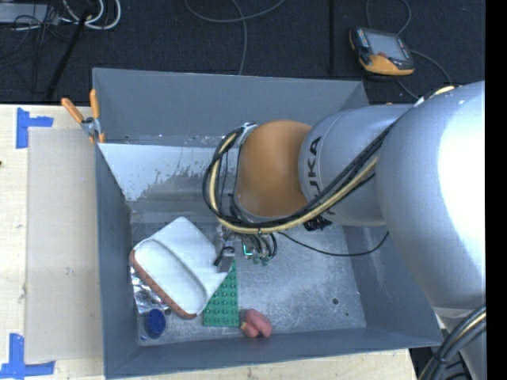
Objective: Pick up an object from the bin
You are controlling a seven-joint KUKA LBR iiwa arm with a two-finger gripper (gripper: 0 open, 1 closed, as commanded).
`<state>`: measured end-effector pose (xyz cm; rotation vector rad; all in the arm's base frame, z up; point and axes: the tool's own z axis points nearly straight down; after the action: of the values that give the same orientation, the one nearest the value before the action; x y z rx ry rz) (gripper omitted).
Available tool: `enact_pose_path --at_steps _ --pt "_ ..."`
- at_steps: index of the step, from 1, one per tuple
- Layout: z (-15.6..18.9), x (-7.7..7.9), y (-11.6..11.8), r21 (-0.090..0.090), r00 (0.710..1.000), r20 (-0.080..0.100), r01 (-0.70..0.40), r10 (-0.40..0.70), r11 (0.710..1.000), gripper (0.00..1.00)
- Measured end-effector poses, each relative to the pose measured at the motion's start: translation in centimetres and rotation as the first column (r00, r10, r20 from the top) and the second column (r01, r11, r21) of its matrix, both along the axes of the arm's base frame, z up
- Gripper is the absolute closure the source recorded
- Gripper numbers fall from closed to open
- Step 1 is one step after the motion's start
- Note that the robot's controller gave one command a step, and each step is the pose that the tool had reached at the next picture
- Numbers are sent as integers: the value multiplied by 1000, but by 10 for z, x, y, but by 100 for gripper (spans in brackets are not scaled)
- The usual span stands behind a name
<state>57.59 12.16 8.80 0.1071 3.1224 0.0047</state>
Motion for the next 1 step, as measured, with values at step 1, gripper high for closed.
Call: enact_pose_path --at_steps 1 --pt "-15 -47 -1 -14 631 -8 -775 775 631 0"
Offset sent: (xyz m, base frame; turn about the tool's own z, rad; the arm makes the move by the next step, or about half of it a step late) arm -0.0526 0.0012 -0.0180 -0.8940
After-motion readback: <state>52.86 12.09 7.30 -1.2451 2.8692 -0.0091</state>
